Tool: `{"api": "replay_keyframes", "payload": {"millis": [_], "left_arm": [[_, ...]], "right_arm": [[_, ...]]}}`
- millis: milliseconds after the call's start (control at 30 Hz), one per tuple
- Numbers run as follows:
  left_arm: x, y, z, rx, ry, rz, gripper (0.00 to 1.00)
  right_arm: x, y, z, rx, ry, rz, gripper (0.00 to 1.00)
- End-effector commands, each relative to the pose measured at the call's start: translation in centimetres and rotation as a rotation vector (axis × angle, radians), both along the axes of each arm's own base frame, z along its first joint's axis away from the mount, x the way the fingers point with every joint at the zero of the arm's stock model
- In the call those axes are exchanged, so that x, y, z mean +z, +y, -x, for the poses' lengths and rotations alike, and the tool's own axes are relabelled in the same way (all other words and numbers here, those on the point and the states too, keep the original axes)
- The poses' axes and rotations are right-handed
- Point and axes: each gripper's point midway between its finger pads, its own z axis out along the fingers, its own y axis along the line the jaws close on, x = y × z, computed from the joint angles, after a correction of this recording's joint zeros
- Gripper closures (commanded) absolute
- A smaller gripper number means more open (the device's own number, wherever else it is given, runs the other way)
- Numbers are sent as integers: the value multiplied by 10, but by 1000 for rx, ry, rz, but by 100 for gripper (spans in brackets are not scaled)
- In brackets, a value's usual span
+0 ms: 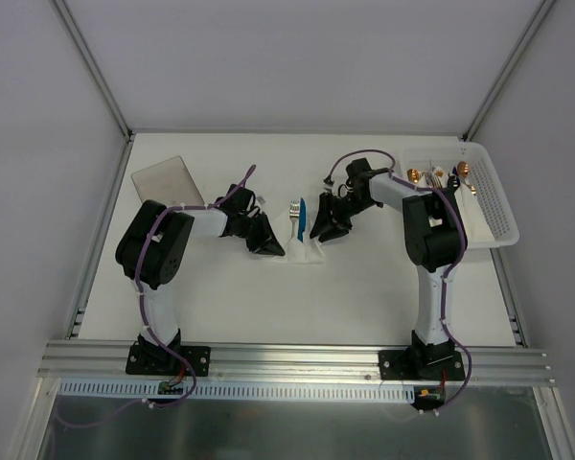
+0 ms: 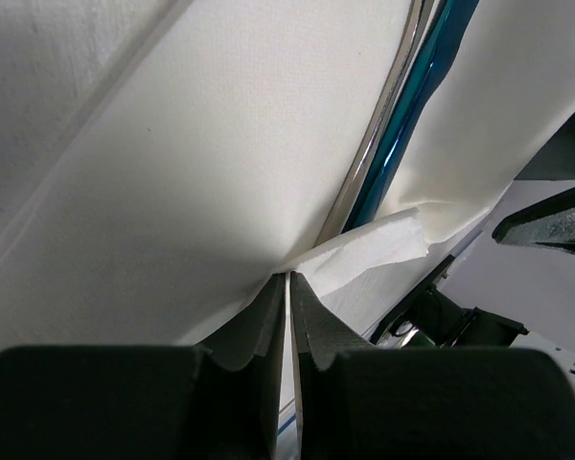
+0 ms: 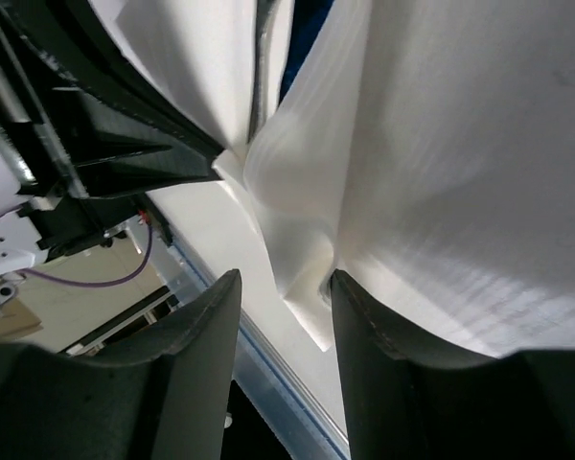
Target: Place the utensils on the paper napkin and roll it up
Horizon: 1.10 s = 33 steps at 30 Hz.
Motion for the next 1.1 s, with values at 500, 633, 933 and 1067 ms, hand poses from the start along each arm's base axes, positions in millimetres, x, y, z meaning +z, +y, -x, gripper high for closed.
{"api": "replay_keyframes", "payload": {"millis": [500,633,933,1067], "left_arm": [[-14,3,3,4,14,-59,93],[-14,4,2,7,15,-62,93],[-14,4,1,13,15,-62,93],[-13,3,1,13,16,-62,93]], "right_arm": [[-23,-55,-18,-85,-73,102,55],[-24,-58,-14,-64,-82,76,58],[-37,-62,-7,-32,-106,140,62],[-35,-59,0,-29,-82,110,62]]}}
